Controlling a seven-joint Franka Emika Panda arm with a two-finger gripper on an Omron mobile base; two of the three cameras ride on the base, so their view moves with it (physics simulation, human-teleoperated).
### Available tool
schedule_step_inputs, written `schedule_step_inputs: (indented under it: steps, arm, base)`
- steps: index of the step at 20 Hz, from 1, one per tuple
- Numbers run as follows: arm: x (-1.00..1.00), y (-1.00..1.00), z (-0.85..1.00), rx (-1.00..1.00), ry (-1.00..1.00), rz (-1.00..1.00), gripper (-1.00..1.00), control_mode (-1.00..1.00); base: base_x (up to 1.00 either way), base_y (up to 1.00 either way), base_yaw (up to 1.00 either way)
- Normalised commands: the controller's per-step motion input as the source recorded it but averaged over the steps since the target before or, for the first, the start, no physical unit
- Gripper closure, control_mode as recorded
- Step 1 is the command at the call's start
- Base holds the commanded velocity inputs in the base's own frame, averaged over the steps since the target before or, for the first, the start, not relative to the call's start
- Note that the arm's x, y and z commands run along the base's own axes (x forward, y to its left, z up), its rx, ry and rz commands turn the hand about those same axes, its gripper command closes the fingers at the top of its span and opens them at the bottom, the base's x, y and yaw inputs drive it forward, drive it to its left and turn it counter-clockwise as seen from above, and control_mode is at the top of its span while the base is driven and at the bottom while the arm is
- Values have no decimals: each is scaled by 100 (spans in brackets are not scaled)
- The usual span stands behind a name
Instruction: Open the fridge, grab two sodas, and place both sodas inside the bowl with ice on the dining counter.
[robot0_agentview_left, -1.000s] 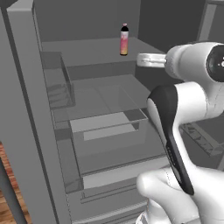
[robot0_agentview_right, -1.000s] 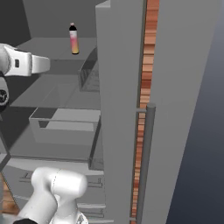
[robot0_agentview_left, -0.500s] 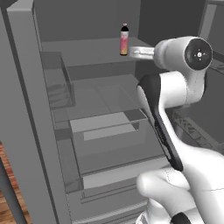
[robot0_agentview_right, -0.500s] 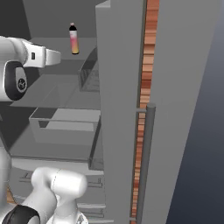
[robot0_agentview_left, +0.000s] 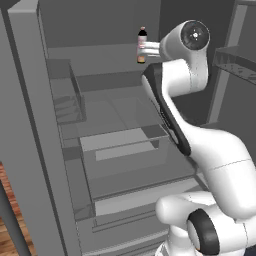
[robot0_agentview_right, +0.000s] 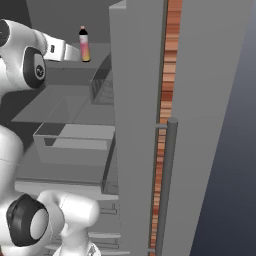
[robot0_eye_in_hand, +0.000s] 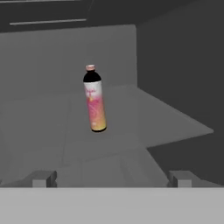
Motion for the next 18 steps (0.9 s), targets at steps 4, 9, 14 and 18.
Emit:
schedule_step_inputs:
  steps: [4, 9, 14, 18]
  arm:
    - [76, 5, 19, 0, 0, 0, -100, -100]
    - [62, 12, 2, 0, 0, 0, -100, -100]
    - [57, 17, 0, -1, 1, 0, -100, -100]
    - [51, 4, 0, 0, 1, 0, -100, -100]
  base:
    - [0, 0, 0]
    - [0, 0, 0]
    - [0, 0, 0]
    - [0, 0, 0]
